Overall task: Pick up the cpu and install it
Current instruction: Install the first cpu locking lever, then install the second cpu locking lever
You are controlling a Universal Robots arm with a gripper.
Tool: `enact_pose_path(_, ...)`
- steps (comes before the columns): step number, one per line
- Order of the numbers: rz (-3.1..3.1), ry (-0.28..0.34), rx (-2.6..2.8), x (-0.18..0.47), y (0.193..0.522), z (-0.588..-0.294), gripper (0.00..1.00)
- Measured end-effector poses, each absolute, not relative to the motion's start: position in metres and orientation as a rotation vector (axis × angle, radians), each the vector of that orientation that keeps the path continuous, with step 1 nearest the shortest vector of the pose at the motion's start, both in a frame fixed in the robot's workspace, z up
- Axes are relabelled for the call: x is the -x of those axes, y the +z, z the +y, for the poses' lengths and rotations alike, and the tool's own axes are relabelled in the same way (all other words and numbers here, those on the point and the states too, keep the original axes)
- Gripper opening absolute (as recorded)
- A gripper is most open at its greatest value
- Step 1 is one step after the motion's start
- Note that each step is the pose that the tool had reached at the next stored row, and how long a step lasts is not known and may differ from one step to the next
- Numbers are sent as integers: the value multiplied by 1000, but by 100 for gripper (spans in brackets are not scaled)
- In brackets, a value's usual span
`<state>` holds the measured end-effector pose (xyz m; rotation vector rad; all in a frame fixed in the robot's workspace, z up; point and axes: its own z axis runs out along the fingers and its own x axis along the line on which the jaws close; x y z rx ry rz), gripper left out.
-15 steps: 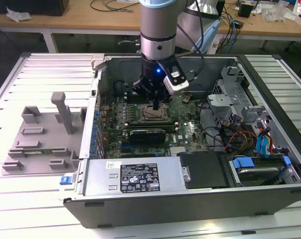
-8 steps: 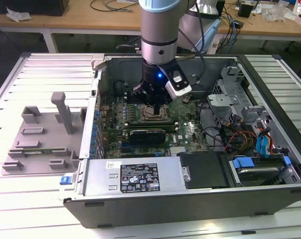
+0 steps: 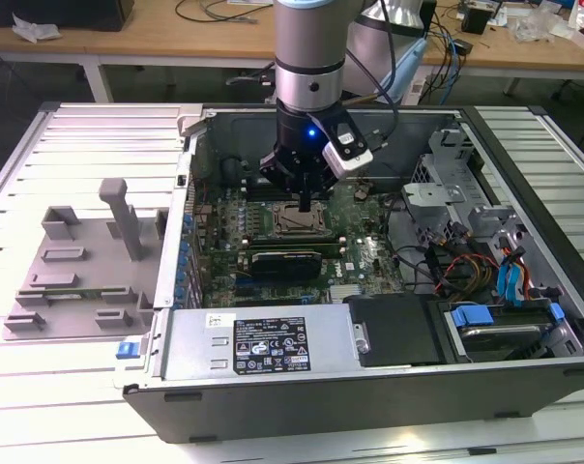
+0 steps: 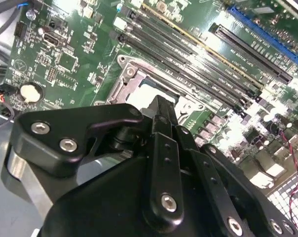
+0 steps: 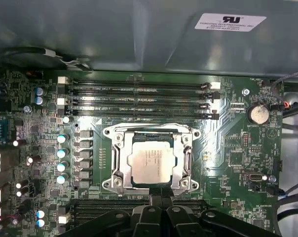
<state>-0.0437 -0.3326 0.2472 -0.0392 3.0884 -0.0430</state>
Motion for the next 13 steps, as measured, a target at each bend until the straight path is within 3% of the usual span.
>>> enact_pose_path(13, 3088, -44, 39, 44, 247, -333, 11)
